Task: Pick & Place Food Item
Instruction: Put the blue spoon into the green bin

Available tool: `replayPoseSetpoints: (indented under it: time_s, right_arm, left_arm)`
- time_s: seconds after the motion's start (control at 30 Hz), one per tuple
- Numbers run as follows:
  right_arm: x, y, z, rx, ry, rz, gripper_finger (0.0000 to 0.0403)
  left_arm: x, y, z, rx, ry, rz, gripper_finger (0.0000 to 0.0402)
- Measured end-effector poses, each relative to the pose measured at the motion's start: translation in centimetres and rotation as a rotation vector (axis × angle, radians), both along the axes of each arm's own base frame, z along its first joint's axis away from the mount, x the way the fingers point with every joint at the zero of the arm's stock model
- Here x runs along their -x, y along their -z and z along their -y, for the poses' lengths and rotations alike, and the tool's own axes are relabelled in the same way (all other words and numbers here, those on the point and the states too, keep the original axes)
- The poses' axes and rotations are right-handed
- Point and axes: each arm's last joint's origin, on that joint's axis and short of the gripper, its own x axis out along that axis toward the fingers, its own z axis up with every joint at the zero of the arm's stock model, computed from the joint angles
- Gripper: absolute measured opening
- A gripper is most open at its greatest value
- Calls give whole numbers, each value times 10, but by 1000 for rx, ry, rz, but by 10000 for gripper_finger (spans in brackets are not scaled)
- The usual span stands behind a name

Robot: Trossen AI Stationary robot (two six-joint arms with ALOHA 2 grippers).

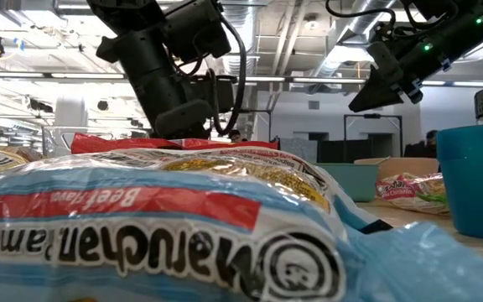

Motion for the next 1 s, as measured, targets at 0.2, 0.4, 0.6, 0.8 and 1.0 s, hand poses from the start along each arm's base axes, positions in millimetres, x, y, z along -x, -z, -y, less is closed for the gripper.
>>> replayPoseSetpoints:
  time_s: [0.2,0.4,0.6,0.8,1.0]
  right_arm:
    - [0,0,0,0,0,0,56]
    - [0,0,0,0,0,0,56]
    - [0,0,0,0,0,3,56]
    - [0,0,0,0,0,1,56]
    - [0,0,0,0,0,-1,56]
  left_arm:
    - [0,3,2,-1,4,-11,149]
    - [-2,9,2,-1,4,-13,149]
    - [-4,17,2,-8,1,-28,149]
    - [-5,17,2,-5,2,-22,146]
    - [-5,18,2,0,1,-18,114]
